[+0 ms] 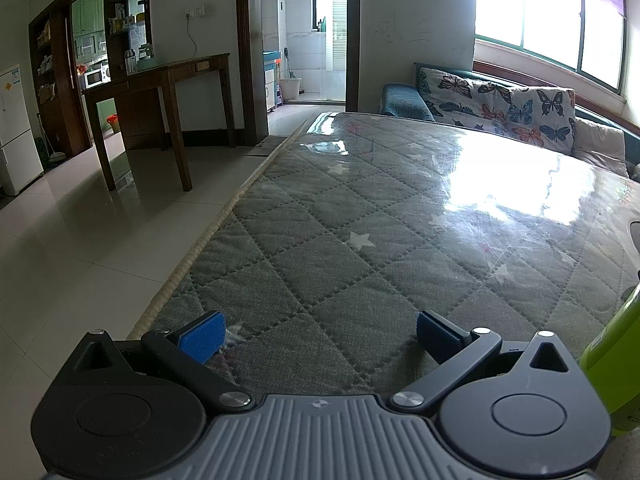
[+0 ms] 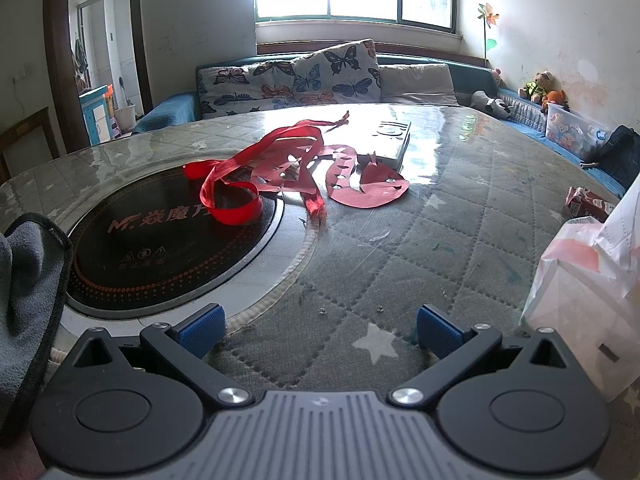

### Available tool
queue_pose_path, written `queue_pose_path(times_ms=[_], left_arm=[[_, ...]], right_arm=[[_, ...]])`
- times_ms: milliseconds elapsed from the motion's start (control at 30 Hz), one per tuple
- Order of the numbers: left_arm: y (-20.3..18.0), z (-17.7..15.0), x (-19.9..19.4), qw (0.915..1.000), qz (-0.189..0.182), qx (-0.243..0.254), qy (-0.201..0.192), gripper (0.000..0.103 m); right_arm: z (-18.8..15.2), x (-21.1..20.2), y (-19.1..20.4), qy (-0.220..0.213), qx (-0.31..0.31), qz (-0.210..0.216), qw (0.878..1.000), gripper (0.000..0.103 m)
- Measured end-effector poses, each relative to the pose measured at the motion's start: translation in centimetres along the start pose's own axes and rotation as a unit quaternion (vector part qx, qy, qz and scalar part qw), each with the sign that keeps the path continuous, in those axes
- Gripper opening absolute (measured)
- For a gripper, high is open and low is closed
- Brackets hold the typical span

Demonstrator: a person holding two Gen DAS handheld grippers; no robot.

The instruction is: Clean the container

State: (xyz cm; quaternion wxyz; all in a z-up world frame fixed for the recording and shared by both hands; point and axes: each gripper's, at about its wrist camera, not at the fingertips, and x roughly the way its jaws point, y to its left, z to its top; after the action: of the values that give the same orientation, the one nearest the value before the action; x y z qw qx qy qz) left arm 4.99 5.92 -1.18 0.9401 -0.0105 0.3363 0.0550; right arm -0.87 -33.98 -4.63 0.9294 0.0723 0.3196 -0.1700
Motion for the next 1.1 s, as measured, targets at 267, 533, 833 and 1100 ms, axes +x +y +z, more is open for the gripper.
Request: queue_pose_path(times_ms=[267, 533, 833, 1100], left_arm=[[0.0, 0.0, 0.0, 1.0000, 0.000, 0.000, 0.000, 0.103], [0.0, 0.0, 0.0, 1.0000, 0.000, 0.000, 0.000, 0.103], [0.0, 0.0, 0.1, 1.0000, 0.000, 0.000, 0.000, 0.103], [0.0, 0.0, 0.0, 1.0000, 0.000, 0.000, 0.000, 0.103]], right_arm=[[-0.4, -0.4, 0.0, 0.000, 0.001, -0.001, 1.000, 0.103], [-0.6, -0.9, -0.2, 0.000, 0.002, -0.001, 1.000, 0.103], [-0.7, -0.9, -0.2, 0.000, 0.001, -0.002, 1.000, 0.103], [-0.7, -1.0, -0.1, 0.000, 0.001, -0.002, 1.000, 0.103]])
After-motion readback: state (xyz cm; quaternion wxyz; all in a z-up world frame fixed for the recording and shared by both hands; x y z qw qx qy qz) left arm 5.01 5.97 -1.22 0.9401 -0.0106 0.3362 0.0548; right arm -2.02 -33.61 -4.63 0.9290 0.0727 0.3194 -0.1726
